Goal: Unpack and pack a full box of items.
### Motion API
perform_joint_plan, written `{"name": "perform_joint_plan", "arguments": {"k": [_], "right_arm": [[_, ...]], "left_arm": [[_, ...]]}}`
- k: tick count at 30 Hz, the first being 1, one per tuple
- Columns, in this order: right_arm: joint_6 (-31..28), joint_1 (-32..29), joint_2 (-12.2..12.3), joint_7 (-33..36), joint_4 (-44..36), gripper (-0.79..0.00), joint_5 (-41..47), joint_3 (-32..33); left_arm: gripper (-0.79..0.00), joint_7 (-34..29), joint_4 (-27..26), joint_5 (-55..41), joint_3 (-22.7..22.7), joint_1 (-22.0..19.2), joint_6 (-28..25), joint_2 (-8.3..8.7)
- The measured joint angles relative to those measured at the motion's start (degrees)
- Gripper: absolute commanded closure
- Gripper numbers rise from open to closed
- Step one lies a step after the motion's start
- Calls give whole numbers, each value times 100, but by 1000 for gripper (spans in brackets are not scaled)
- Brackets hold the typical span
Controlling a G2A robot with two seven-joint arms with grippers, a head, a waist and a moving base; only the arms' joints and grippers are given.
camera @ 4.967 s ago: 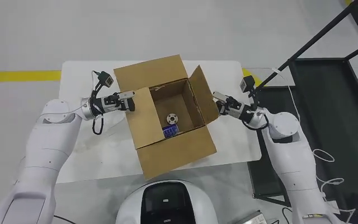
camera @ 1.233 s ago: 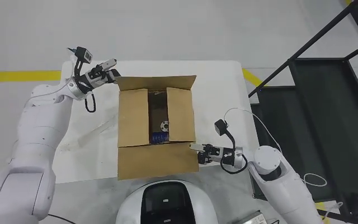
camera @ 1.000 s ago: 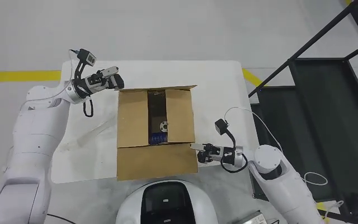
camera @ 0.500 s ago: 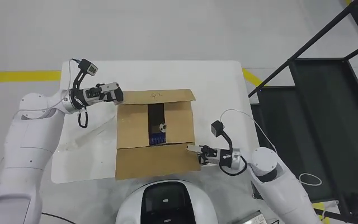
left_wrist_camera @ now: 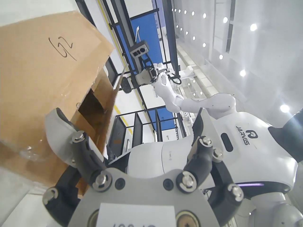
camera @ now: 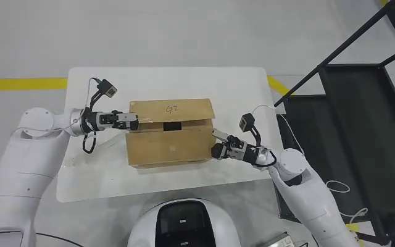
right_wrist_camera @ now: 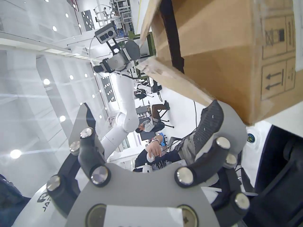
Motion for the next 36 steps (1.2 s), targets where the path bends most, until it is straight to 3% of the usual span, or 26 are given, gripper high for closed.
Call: {"name": "perform_joint_plan", "arguments": {"k": [6,23,31,36], "right_arm": [[-351,652,-63,-117,525,-785,-452,-328],[-1389,2106,-288,296,1872,-785,-573,-1115],[-1674,2816,-439,586,2865,-785,-489,-1516],[-1731,3064,-493,723,3139,-785,-473,-1629]], "left_arm": [[-785,378,6,480,264,52,-381,203],[-785,891,304,93,975,-350,-891,581],[-785,1046,626,-553,693,-502,-1043,696],[-785,843,546,-894,281,-330,-842,852]]}}
